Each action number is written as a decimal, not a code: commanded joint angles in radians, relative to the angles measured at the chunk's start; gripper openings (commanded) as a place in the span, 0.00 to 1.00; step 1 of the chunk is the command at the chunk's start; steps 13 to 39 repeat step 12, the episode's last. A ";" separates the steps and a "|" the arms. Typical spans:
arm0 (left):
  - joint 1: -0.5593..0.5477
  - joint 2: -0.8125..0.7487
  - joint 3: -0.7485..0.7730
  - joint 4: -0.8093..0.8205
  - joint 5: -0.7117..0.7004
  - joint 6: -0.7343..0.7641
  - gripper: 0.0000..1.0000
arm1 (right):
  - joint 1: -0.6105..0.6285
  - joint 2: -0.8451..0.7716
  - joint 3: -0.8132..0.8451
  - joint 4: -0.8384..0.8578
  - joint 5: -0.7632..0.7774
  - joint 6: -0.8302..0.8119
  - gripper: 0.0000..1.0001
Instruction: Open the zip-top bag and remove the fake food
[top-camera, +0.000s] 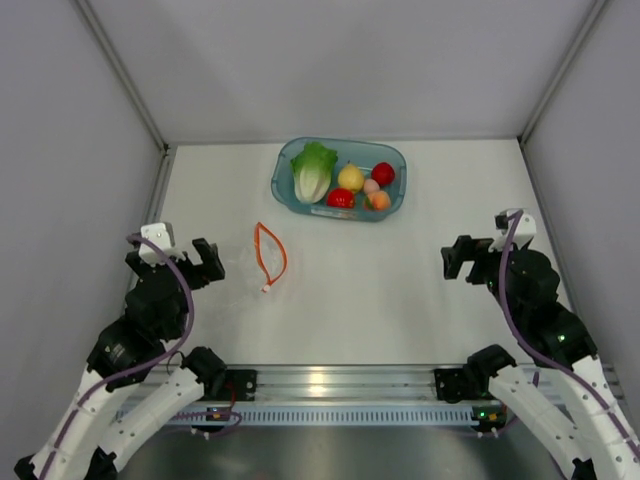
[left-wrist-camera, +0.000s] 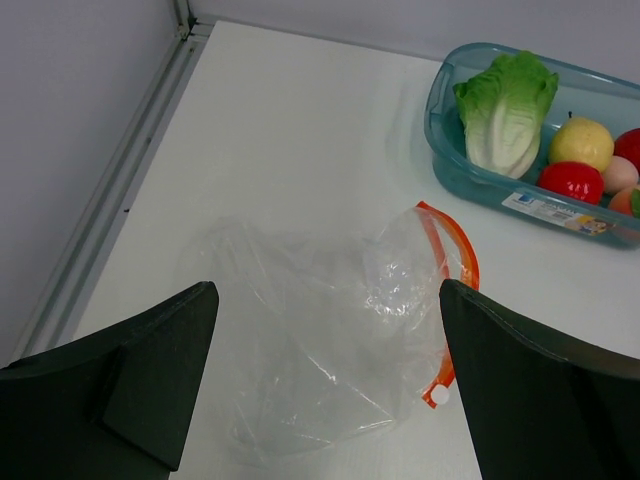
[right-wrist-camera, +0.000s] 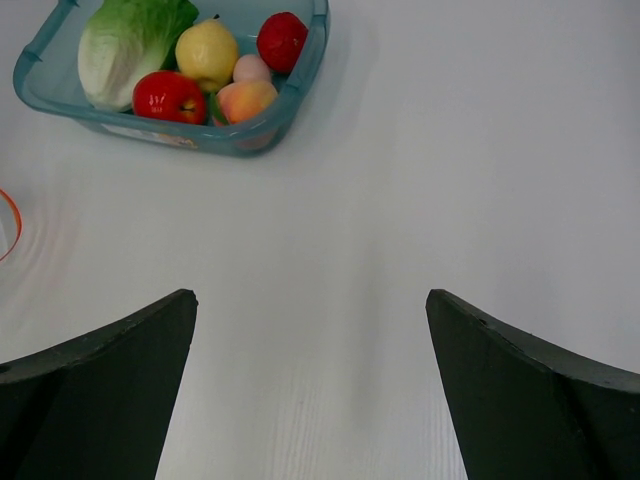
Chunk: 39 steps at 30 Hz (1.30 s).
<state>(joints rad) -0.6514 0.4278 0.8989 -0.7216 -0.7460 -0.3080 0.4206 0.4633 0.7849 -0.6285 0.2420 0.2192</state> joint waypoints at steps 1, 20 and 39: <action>0.064 0.017 -0.025 0.059 0.086 0.032 0.98 | -0.009 0.008 0.010 0.047 0.023 -0.012 0.99; 0.252 0.086 -0.044 0.108 0.278 0.046 0.98 | -0.009 0.020 0.013 0.042 0.028 -0.009 0.99; 0.252 0.086 -0.044 0.108 0.278 0.046 0.98 | -0.009 0.020 0.013 0.042 0.028 -0.009 0.99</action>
